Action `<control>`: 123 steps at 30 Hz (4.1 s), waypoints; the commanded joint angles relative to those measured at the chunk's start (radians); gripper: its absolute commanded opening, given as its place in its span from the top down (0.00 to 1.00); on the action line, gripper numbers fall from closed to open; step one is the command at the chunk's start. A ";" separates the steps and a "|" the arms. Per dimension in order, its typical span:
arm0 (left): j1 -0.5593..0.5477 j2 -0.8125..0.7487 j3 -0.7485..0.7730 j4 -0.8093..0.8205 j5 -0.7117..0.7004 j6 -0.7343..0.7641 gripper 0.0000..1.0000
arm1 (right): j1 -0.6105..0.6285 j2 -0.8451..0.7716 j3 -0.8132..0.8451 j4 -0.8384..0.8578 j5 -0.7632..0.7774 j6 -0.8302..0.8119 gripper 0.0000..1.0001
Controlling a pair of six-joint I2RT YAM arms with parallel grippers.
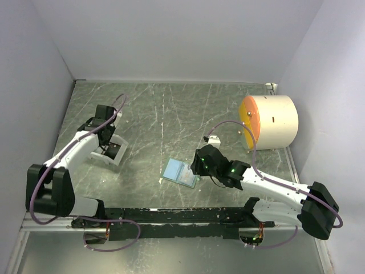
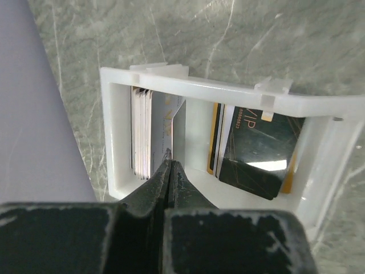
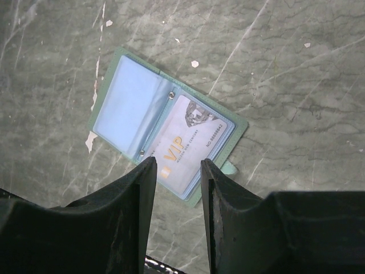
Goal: Put the credit cards into the card holder
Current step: Pick up the credit card from the storage box, then insert the credit card into the card holder.
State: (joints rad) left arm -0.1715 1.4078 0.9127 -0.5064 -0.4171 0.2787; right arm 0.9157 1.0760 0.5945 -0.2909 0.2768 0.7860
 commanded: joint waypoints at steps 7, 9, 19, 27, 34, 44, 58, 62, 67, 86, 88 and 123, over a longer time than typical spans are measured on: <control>0.008 -0.199 0.046 -0.036 0.083 -0.129 0.93 | -0.003 0.003 0.025 0.007 -0.013 0.022 0.62; 0.007 -0.224 0.063 -0.040 0.113 -0.153 0.93 | -0.003 0.002 0.029 0.018 -0.028 0.019 0.62; 0.007 -0.371 0.135 -0.053 0.416 -0.314 0.93 | -0.003 -0.065 0.020 0.246 -0.214 0.007 0.62; 0.007 -0.492 0.048 0.053 0.783 -0.565 0.93 | -0.004 -0.070 -0.042 0.614 -0.366 0.117 0.60; 0.007 -0.553 -0.132 0.241 1.136 -0.795 0.93 | -0.004 0.023 0.031 0.690 -0.430 0.166 0.63; 0.007 -0.617 -0.302 0.511 1.380 -1.043 0.93 | -0.011 0.118 0.078 0.693 -0.399 0.189 0.52; 0.007 -0.612 -0.361 0.583 1.387 -1.113 0.93 | -0.016 0.151 0.029 0.876 -0.472 0.248 0.83; 0.007 -0.599 -0.390 0.623 1.385 -1.150 0.93 | -0.018 0.153 0.020 0.891 -0.485 0.246 1.00; 0.007 -0.574 -0.348 0.474 1.319 -1.063 0.51 | -0.025 0.121 -0.011 0.888 -0.466 0.241 1.00; -0.066 -0.374 -0.356 0.312 1.103 -0.886 0.31 | -0.048 -0.016 -0.112 0.409 -0.241 0.210 1.00; -0.113 -0.339 -0.345 0.322 1.064 -0.890 0.32 | -0.059 0.000 -0.115 0.391 -0.228 0.209 1.00; -0.471 0.091 -0.381 0.594 0.798 -0.954 0.53 | -0.279 0.182 -0.244 0.614 -0.469 0.246 1.00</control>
State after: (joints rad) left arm -0.6205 1.4860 0.5568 0.0494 0.4107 -0.6659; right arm 0.6514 1.2453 0.3653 0.2710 -0.1707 1.0176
